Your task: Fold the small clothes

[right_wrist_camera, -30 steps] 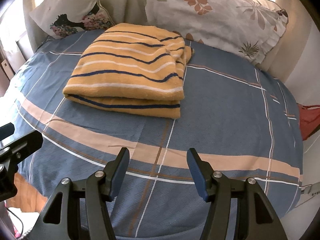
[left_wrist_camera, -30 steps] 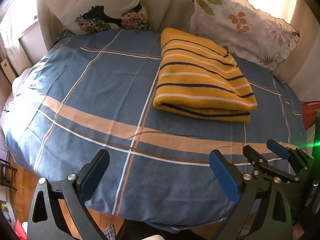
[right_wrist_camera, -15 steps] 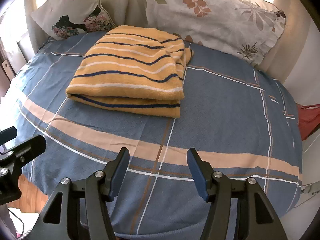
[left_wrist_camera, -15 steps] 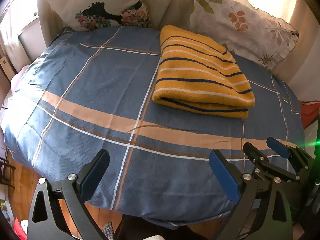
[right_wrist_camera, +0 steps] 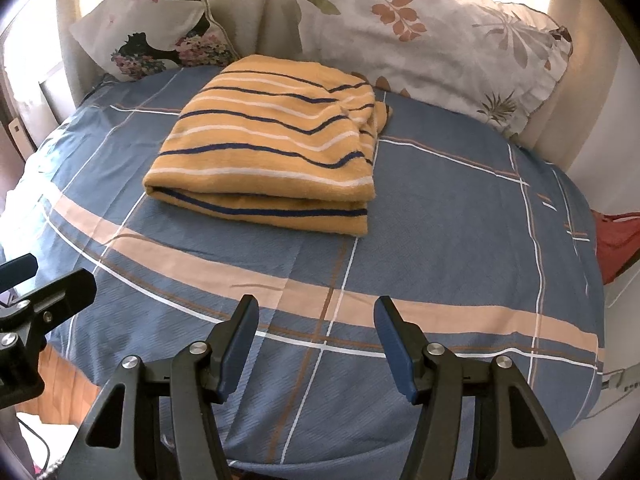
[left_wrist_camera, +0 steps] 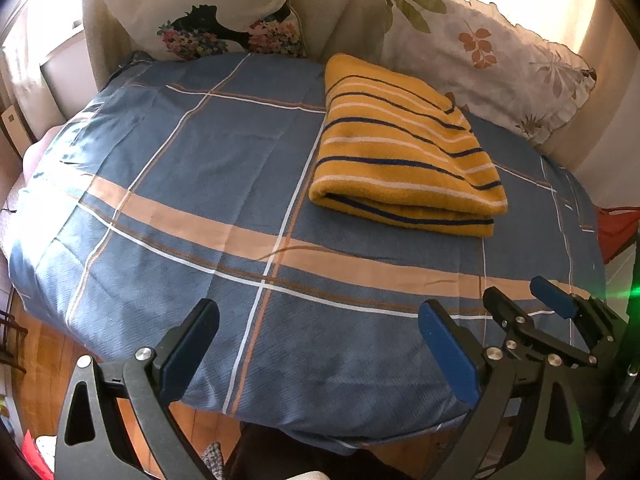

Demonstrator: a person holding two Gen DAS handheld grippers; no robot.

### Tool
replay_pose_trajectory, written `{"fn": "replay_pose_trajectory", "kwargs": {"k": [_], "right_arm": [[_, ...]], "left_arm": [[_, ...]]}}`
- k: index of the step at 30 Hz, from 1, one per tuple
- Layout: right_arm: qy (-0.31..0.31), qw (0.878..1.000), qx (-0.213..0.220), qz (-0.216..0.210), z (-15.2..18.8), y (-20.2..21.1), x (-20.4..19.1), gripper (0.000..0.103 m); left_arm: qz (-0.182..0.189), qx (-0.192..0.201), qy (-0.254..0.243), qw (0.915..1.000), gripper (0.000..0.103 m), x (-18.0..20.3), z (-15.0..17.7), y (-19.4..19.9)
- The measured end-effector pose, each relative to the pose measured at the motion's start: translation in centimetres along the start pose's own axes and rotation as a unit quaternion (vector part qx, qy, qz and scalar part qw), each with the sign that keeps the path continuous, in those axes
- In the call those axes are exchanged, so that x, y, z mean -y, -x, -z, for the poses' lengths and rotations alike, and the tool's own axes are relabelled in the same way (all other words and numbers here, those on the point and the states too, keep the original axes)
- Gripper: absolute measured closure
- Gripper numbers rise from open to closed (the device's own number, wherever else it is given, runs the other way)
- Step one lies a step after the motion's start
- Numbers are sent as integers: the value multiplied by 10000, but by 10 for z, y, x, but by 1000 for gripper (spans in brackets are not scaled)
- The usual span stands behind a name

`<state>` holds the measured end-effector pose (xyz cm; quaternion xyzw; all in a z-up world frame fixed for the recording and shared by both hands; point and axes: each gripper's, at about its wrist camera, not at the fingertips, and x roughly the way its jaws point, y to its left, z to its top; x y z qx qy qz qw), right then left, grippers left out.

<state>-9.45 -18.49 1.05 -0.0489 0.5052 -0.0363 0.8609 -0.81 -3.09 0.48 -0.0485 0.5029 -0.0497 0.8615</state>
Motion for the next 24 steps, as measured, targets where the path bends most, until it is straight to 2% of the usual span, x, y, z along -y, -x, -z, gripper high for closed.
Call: {"fn": "replay_pose_trajectory", "kwargs": {"k": [10, 24], "right_arm": [[18, 10000, 26, -34, 2, 3, -3, 39], [7, 10000, -33, -83, -2, -3, -6, 39]], "left_arm": [[-26, 86, -57, 9999, 3, 0, 2, 6], [-2, -82, -70, 9999, 3, 2, 1, -3]]}}
